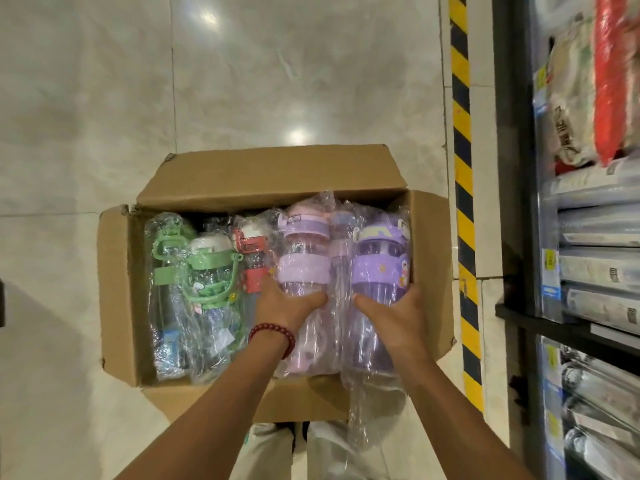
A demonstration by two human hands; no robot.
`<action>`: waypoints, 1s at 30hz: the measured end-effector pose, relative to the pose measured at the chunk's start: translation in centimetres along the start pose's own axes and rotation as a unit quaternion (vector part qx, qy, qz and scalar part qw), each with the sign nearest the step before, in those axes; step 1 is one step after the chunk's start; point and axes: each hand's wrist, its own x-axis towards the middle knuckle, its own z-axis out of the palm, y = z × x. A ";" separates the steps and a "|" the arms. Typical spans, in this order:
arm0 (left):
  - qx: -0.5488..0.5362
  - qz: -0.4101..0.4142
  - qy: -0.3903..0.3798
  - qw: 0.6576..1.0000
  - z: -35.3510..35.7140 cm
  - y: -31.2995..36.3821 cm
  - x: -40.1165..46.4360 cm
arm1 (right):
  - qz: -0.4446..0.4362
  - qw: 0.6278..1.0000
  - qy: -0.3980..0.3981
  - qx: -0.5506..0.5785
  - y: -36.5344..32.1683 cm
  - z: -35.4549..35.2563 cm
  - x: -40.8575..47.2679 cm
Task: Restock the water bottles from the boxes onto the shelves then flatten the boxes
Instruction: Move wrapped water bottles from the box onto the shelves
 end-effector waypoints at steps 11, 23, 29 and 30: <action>-0.024 0.135 -0.023 0.990 -8.9 7.5 -12.7 | -0.088 0.982 -0.061 0.153 -5.6 -8.3 -13.1; -0.064 0.451 -0.083 0.887 -16.6 23.8 -34.0 | -0.295 0.905 0.010 0.305 -17.3 -25.0 -28.5; -0.053 0.567 -0.134 0.811 -19.0 29.1 -44.7 | -0.349 0.867 0.088 0.345 -19.0 -31.8 -38.2; -0.045 0.583 -0.145 0.798 -19.3 29.7 -46.2 | -0.360 0.853 0.111 0.361 -18.8 -32.8 -39.7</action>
